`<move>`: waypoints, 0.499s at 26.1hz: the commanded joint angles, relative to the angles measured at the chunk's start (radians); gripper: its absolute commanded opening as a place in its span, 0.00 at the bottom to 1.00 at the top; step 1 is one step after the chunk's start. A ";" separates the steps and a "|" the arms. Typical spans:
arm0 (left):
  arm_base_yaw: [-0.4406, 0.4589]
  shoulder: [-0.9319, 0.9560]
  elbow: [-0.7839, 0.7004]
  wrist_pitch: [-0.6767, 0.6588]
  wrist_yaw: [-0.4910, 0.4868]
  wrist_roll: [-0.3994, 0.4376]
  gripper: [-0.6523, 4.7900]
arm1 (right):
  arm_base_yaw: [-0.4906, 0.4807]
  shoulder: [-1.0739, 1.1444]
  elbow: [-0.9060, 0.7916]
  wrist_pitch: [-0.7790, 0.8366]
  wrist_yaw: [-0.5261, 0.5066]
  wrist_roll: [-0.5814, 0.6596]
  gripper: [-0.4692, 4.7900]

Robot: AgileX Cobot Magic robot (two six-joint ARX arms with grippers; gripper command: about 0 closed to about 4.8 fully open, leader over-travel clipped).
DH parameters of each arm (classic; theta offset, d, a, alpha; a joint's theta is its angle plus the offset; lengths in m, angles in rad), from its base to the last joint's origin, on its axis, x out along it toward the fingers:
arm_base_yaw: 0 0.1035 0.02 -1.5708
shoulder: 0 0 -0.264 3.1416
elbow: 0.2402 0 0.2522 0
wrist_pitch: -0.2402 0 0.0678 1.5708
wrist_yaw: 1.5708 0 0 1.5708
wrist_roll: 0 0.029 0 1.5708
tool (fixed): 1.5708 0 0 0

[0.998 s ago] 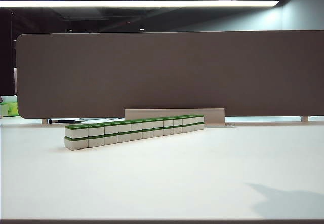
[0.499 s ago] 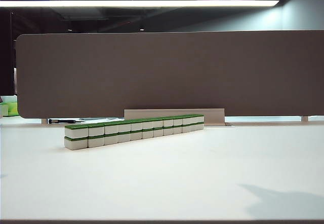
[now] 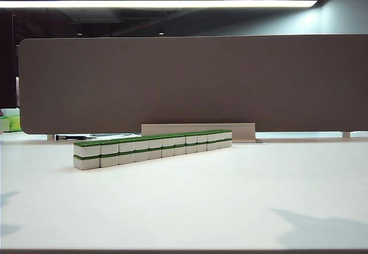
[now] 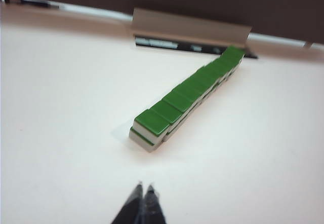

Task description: Take a mahjong tile from the mahjong wall and then place it on the table close to you.

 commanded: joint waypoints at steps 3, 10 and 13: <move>-0.001 0.145 0.070 0.010 0.007 0.072 0.11 | -0.001 0.020 0.037 0.006 0.015 0.004 0.09; -0.002 0.339 0.166 0.008 0.007 0.073 0.11 | -0.001 0.106 0.087 0.007 0.021 0.004 0.09; -0.002 0.414 0.199 0.008 0.007 0.073 0.11 | -0.001 0.172 0.121 0.011 0.036 0.004 0.09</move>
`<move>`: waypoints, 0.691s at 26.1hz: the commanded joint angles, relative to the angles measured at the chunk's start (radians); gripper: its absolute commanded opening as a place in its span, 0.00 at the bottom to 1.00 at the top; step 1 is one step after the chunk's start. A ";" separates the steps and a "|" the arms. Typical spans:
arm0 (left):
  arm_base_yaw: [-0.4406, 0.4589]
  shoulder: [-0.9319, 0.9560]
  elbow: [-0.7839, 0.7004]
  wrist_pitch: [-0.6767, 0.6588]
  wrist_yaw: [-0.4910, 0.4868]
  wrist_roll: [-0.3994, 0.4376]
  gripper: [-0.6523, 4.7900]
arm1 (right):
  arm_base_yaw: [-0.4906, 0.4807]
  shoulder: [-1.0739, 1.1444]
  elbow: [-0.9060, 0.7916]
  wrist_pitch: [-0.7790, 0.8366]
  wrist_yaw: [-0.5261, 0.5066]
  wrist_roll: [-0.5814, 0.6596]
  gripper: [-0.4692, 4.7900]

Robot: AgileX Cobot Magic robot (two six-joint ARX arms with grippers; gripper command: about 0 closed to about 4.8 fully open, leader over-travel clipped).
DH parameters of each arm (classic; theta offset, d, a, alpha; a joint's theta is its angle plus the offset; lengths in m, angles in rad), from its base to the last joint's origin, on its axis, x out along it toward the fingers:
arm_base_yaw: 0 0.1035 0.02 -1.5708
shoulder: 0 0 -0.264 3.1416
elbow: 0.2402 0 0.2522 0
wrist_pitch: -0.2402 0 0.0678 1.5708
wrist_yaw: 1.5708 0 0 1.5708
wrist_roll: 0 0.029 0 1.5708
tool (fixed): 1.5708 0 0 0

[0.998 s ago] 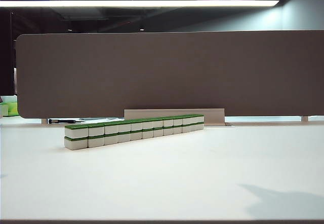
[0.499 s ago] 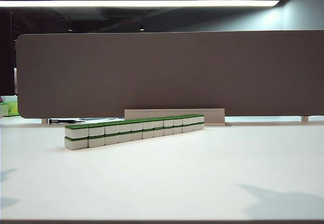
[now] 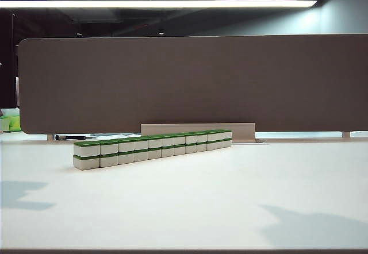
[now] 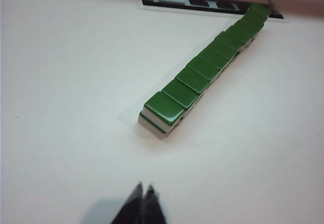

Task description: Take a mahjong tile from the mahjong wall and then place it on the table close to you.

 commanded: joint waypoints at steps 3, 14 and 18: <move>-0.007 0.109 0.048 0.013 0.005 0.039 0.11 | 0.000 0.136 0.073 0.017 0.017 0.001 0.09; -0.040 0.193 0.113 0.011 -0.004 0.120 0.11 | 0.001 0.386 0.201 0.023 0.016 -0.002 0.09; -0.051 0.234 0.171 -0.024 -0.002 0.135 0.11 | 0.002 0.463 0.251 0.024 0.013 -0.008 0.09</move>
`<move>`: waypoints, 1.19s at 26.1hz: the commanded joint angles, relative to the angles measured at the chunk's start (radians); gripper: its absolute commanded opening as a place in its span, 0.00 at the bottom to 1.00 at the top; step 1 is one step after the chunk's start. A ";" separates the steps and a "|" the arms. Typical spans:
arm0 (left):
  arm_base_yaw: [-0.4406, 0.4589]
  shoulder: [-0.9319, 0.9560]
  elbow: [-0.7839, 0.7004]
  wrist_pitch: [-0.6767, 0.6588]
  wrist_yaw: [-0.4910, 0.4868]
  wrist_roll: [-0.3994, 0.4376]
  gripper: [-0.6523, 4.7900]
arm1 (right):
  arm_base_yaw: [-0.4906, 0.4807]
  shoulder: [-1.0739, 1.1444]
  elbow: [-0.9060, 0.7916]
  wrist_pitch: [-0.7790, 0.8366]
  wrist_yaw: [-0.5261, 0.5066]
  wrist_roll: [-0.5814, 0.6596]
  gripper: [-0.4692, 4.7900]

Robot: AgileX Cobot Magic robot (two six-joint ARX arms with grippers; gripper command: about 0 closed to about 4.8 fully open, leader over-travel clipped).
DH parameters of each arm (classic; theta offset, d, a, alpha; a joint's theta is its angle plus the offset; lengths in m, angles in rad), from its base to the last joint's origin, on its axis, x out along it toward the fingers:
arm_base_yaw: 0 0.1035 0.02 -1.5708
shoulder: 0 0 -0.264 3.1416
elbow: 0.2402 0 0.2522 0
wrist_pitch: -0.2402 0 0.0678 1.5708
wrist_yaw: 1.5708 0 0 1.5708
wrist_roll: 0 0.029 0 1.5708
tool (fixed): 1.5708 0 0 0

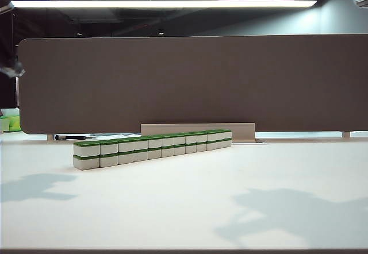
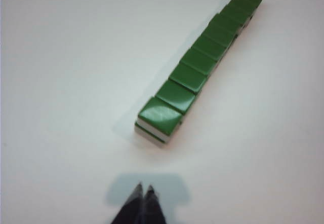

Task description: Take a mahjong tile from the mahjong wall and then place it on the table close to you.

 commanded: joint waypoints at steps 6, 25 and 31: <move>-0.041 0.104 0.132 -0.087 0.003 0.066 0.11 | 0.016 0.118 0.092 0.014 -0.008 -0.033 0.09; -0.065 0.364 0.354 -0.211 -0.016 0.136 0.11 | 0.280 0.373 0.136 0.116 0.034 -0.079 0.09; -0.065 0.461 0.478 -0.293 -0.016 0.148 0.11 | 0.312 0.411 0.137 0.116 0.049 -0.081 0.09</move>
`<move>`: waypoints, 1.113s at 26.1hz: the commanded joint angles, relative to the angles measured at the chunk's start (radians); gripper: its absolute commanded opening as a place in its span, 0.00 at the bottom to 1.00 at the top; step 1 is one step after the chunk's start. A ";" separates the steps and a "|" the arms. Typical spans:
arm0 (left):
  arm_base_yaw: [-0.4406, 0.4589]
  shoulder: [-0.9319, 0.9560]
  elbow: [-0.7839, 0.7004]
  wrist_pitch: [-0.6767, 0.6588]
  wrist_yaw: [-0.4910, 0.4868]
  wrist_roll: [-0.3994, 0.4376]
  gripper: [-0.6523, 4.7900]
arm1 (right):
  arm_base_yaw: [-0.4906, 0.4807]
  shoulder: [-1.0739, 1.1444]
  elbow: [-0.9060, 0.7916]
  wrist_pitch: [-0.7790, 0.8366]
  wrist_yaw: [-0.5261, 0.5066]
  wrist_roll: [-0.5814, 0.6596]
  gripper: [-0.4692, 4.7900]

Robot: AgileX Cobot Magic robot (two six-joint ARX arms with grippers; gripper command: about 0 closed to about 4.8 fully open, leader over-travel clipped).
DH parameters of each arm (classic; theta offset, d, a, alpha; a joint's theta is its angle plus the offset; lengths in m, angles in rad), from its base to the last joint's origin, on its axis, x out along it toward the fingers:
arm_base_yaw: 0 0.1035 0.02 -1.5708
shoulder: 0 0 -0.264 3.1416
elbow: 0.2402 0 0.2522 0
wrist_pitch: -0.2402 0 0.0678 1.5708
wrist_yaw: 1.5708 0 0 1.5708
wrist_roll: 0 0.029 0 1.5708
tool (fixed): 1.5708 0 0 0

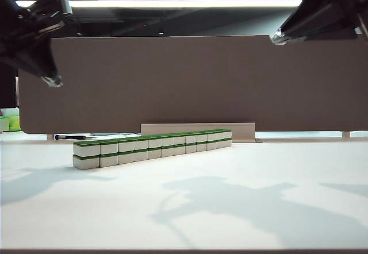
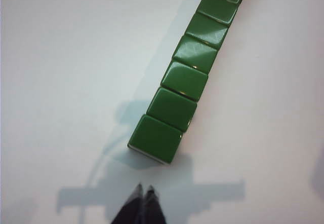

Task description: Take a mahjong tile from the mahjong wall and then place it on the table close to you.

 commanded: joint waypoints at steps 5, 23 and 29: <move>0.000 0.103 0.153 -0.093 0.002 0.030 0.11 | 0.010 0.006 0.007 0.020 0.014 -0.006 0.09; -0.058 0.336 0.419 -0.298 -0.051 0.172 0.11 | 0.010 0.006 0.007 0.021 0.013 -0.006 0.09; -0.076 0.393 0.485 -0.359 -0.052 0.214 0.11 | 0.010 0.005 0.007 0.021 0.013 -0.006 0.09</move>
